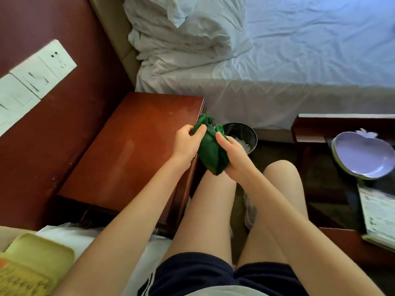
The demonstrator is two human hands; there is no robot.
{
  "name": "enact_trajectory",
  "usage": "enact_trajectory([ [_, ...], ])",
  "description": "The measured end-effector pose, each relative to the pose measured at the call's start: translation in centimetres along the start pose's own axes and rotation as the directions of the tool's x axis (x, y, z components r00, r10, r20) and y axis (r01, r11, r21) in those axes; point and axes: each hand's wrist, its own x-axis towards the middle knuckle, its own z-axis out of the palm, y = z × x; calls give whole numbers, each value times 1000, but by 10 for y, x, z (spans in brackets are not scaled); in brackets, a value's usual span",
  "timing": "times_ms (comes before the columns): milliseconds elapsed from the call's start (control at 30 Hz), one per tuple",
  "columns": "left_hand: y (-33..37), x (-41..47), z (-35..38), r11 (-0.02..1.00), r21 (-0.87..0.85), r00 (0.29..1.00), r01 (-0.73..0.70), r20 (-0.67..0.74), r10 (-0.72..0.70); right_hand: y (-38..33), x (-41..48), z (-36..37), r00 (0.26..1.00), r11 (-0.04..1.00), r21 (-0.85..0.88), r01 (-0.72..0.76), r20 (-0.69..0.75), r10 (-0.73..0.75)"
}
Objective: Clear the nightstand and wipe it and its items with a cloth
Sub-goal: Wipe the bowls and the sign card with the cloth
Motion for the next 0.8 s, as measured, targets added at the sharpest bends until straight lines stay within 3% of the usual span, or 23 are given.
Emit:
enact_trajectory([
  [133, 19, 2, 50, 917, -340, 974, 207, 157, -161, -37, -8, -43, 978, 993, 45, 111, -181, -101],
  [233, 23, 4, 89, 885, -396, 962, 247, 208, -175, -55, -13, -87, 898, 990, -27, 137, -419, -135],
  [300, 23, 4, 116, 861, -414, 948, 295, 239, -210, -63, -22, -115, 856, 992, -62, 112, -500, -128],
  [500, 21, 4, 197, 777, -389, 840, 495, 444, -313, -70, -51, -185, 734, 974, -226, 35, -655, -178],
  [567, 22, -2, 220, 737, -377, 781, 561, 535, -321, -77, -61, -202, 689, 981, -148, 128, -698, -195],
  [667, 12, -15, 254, 725, -267, 679, 635, 640, -360, -91, -73, -219, 680, 948, -20, 318, -691, -243],
  [800, -2, -39, 295, 736, -51, 593, 675, 632, -499, -101, -77, -233, 694, 936, -66, 345, -653, -302],
])
